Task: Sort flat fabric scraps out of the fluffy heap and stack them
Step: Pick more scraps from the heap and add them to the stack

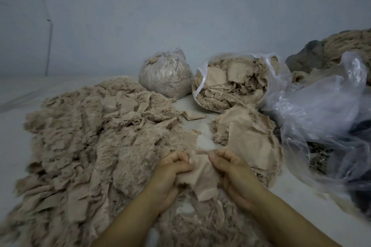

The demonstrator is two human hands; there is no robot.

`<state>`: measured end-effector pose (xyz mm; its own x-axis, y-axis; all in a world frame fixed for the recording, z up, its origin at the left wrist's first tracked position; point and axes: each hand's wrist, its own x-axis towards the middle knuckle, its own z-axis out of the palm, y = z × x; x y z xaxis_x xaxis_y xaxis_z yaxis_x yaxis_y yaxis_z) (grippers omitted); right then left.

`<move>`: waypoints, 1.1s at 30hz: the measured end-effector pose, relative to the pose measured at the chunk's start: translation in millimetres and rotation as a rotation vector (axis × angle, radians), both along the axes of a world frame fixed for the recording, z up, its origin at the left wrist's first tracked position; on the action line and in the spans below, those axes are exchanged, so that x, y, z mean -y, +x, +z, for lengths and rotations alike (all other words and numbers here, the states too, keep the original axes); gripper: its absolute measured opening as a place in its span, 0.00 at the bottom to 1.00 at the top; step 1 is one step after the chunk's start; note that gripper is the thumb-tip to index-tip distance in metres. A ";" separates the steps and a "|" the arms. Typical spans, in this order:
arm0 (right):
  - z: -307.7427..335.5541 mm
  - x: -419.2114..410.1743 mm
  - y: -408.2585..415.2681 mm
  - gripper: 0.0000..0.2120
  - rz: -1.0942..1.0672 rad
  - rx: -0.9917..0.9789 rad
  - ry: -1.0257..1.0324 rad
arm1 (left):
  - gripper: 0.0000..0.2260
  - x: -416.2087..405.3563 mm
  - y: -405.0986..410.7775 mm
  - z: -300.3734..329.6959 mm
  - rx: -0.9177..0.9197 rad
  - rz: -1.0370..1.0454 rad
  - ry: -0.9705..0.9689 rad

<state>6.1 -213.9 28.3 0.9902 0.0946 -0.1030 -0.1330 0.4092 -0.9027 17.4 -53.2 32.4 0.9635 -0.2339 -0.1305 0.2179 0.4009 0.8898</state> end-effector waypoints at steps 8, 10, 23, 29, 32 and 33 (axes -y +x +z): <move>1.5 -8.3 -7.7 0.19 0.033 0.178 -0.128 | 0.12 6.1 -3.7 -0.2 0.048 -0.096 0.017; 2.3 -8.5 -8.3 0.20 0.071 0.148 -0.141 | 0.10 7.4 -2.1 -3.2 0.136 0.085 0.139; -0.2 -10.8 -8.6 0.18 0.059 0.116 -0.147 | 0.13 10.1 -4.2 -1.4 0.356 0.152 0.395; 0.4 -10.9 -9.7 0.18 0.122 0.086 -0.157 | 0.13 9.0 -4.0 -0.3 0.366 0.222 0.377; 1.0 -10.8 -12.3 0.14 0.208 0.053 -0.206 | 0.12 9.7 -6.0 -2.8 0.446 0.144 0.443; 1.1 -11.1 -12.7 0.14 0.209 0.056 -0.221 | 0.12 10.4 -5.9 -3.3 0.456 0.148 0.466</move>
<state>-6.6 -202.9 29.4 0.9564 0.2778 -0.0900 -0.1415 0.1709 -0.9751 11.5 -63.7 29.1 0.9636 -0.1125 0.2424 -0.2492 -0.0507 0.9671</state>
